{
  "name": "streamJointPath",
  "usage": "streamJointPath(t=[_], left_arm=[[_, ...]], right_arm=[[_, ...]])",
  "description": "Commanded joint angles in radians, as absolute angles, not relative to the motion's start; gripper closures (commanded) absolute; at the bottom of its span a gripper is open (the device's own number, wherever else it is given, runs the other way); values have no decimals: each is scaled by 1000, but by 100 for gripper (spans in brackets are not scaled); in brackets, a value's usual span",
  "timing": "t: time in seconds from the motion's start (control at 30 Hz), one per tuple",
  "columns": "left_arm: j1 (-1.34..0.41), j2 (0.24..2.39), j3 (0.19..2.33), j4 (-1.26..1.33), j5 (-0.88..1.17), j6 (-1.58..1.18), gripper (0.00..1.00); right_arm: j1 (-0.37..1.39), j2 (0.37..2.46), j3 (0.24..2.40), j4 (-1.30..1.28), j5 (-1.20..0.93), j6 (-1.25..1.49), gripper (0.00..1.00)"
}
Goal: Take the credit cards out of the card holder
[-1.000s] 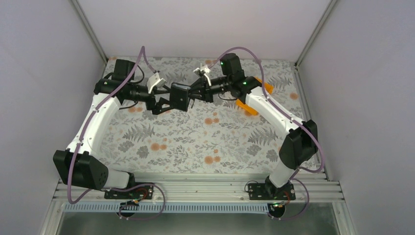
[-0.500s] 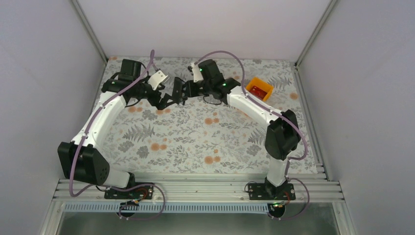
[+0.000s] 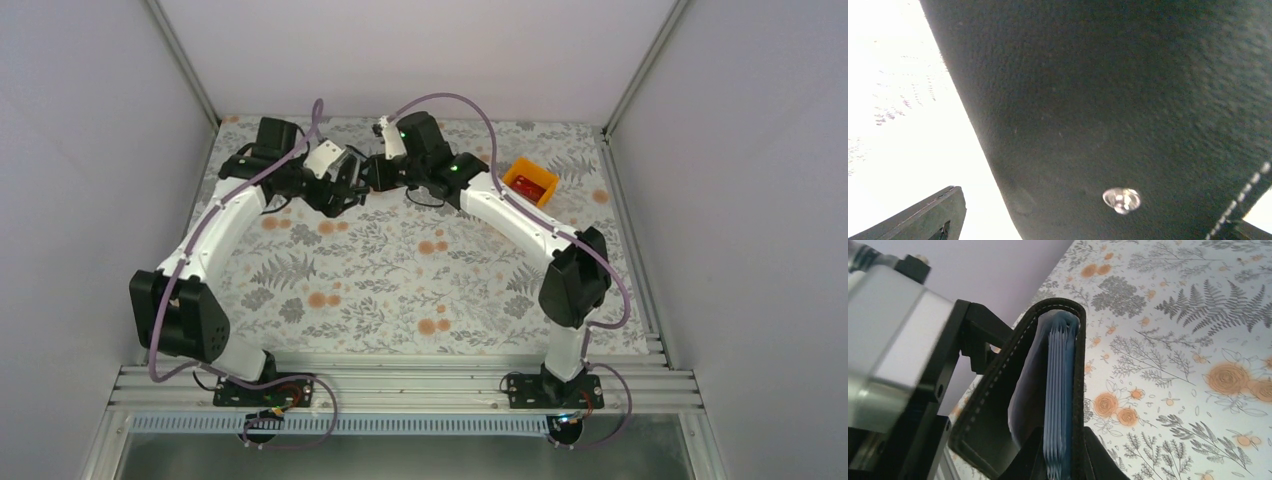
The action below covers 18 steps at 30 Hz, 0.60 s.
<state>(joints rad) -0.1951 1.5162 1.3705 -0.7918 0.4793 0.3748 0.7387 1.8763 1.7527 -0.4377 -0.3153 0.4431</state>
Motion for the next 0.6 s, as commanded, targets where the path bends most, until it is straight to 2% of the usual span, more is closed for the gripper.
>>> streamJointPath(t=[0.0,0.17,0.3,0.47,0.57], left_arm=[[-140,1422,1383,-782,466,406,2],[-84,1426,1377,-787,418,419,2],[-19,1410,1398,-818,585,455,1],[-13,1413,1403,-845,635,494,1],[18,1402,1411,-890,758,539,8]], right_arm=[[708,1859,1760,-452,-421,393,96],[701,1846,1771,-458,-545,313,96],[700,1834,1771,-487,-513,293,96],[699,1837,1774,-454,-623,275,96],[693,1825,1770,-457,-667,218,96]])
